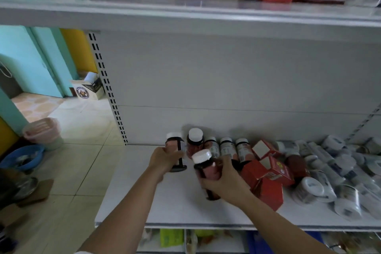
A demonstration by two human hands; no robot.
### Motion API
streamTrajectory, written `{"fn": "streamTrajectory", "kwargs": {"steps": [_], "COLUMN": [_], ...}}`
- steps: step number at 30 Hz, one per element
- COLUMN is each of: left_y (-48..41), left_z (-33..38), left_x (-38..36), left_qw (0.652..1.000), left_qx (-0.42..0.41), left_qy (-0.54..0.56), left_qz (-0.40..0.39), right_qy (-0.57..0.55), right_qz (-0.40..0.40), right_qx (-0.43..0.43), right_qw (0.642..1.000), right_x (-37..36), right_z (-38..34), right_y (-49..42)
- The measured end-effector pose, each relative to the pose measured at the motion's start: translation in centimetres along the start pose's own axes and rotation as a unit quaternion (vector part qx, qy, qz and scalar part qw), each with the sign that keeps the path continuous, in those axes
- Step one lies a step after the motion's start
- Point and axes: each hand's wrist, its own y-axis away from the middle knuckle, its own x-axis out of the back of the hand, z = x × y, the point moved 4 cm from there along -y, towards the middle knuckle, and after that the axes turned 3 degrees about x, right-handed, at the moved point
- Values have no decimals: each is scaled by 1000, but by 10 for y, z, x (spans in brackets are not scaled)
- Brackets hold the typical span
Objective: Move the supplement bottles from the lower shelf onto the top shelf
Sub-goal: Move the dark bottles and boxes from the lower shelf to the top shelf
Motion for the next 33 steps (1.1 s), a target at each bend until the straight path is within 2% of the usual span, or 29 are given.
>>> {"fn": "streamTrajectory", "kwargs": {"steps": [3,11,14,19,25,30,33], "left_y": [45,181,221,283,331,318,298], "left_z": [22,85,108,147,213,273,300], "left_x": [20,86,111,147,187,198,198], "left_qw": [998,983,972,948,910,893,884], "left_qx": [-39,-161,-222,-312,-414,-449,-461], "left_qy": [28,-5,-20,0,2,-7,-78], "left_qz": [-42,-88,-77,-55,-27,-43,-13], "right_qy": [-125,-219,-247,-250,-260,-265,-182], "right_qz": [-21,26,23,16,-3,44,69], "right_qx": [-18,29,67,153,289,301,310], "right_qw": [992,975,966,956,922,915,930], "right_x": [15,50,61,79,110,140,159], "right_z": [-34,-138,-176,-229,-306,-341,-347], "right_y": [24,104,138,181,197,163,124]}}
